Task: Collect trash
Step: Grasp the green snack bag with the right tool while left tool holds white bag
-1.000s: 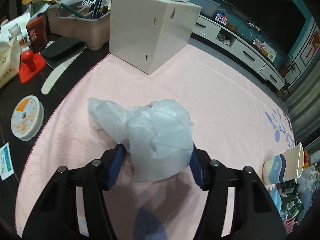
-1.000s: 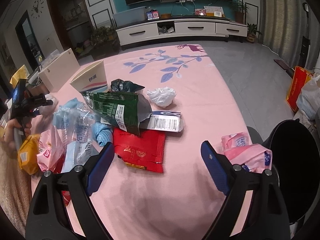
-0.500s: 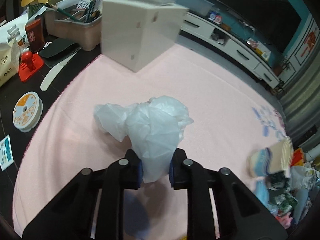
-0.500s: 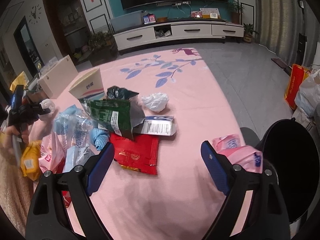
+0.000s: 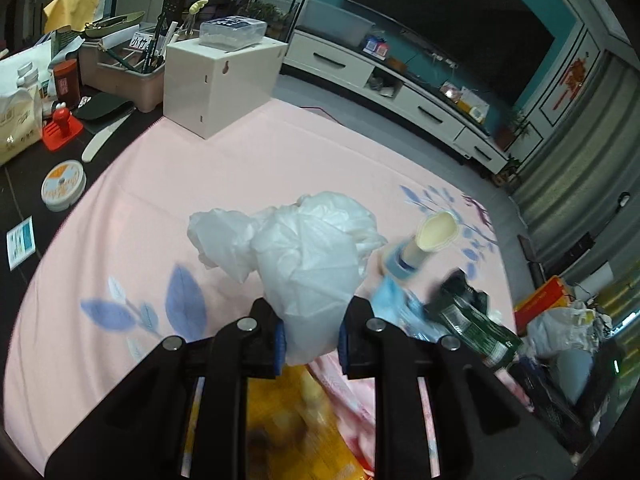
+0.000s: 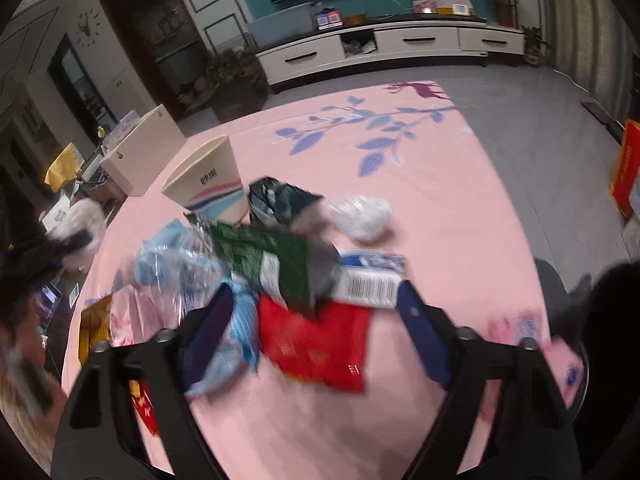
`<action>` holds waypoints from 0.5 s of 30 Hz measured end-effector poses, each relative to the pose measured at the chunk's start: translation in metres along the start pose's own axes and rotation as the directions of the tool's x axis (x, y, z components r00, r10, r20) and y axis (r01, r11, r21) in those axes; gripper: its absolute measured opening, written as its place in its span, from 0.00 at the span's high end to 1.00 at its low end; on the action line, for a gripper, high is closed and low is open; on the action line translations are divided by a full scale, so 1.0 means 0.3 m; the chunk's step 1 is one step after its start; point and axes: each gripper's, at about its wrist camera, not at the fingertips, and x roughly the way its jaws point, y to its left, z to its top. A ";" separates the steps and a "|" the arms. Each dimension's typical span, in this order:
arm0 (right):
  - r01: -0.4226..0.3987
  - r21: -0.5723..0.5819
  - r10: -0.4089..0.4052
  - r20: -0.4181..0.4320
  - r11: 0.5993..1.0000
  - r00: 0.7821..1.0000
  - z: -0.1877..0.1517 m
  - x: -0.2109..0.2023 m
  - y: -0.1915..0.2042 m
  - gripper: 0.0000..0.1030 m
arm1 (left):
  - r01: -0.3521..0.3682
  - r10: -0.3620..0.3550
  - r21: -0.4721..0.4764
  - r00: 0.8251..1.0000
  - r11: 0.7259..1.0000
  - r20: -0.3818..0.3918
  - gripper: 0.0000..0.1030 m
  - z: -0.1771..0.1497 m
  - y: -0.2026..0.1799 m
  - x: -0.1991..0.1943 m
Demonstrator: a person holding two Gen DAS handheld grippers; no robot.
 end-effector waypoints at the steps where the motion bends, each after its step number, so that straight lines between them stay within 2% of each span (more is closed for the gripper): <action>1: 0.003 0.007 -0.003 -0.007 1.000 1.000 0.013 0.017 -0.001 0.37 | 0.006 -0.006 0.005 1.000 1.000 0.004 0.81 -0.012 -0.005 -0.007; 6: -0.033 0.058 0.036 -0.051 0.998 0.998 0.028 0.072 -0.039 0.67 | 0.040 -0.040 0.036 0.999 0.999 0.016 0.80 -0.080 -0.060 -0.052; 8: -0.057 0.086 0.060 -0.041 0.995 0.997 0.017 0.064 -0.055 0.92 | 0.052 -0.053 0.052 0.998 0.997 0.018 0.80 -0.099 -0.080 -0.063; 10: -0.073 0.073 0.074 -0.011 0.995 0.997 0.004 0.034 -0.056 0.99 | 0.066 -0.068 0.065 0.997 0.996 0.021 0.80 -0.121 -0.104 -0.076; 15: -0.102 0.018 0.102 0.023 0.995 0.995 -0.017 -0.043 -0.039 0.99 | 0.125 -0.127 0.076 0.992 0.989 0.021 0.80 -0.172 -0.157 -0.105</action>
